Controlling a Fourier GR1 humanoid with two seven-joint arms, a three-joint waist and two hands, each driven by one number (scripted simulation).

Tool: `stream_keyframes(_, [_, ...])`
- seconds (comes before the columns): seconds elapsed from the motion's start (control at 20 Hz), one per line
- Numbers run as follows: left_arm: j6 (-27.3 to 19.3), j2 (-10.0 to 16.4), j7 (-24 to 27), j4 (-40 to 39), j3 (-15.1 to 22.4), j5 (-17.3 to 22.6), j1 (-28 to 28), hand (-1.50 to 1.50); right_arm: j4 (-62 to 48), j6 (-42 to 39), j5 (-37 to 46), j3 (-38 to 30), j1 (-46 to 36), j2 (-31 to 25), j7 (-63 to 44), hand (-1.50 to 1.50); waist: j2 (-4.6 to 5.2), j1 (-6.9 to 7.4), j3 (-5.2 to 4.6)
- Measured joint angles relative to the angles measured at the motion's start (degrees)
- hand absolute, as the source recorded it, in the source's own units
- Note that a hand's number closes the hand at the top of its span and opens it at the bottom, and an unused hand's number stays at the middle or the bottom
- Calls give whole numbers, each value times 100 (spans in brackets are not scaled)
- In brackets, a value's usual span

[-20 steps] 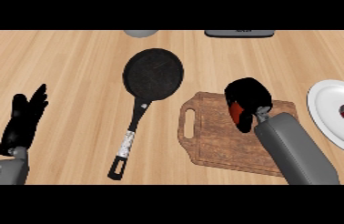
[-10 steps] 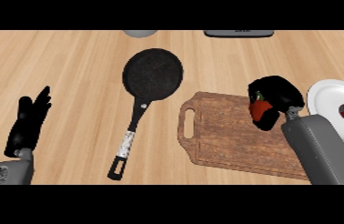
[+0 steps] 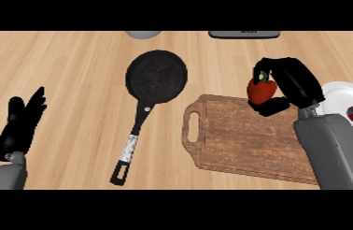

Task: Pick the bell pepper from the cutting board and place it in the pan

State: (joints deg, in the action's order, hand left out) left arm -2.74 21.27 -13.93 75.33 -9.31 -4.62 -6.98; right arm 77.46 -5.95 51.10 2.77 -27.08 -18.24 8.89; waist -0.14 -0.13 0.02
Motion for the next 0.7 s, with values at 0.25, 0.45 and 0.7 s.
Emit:
stream_keyframes(0.25, [33, -56, -79, 92, -19, -35, 24, 0, 241, -76, -127, -10, -278, 386, -235, 150, 6, 26, -3])
stream_keyframes(0.45, [-24, -192, -71, 213, 67, -130, 94, 0, -258, 25, -154, -50, -884, 846, -531, 150, 17, 70, -2])
stream_keyframes(0.7, [-9, -244, -14, 118, 65, -160, 9, 0, -1313, 403, -207, -122, -1709, 1457, -844, 150, 37, 123, -3])
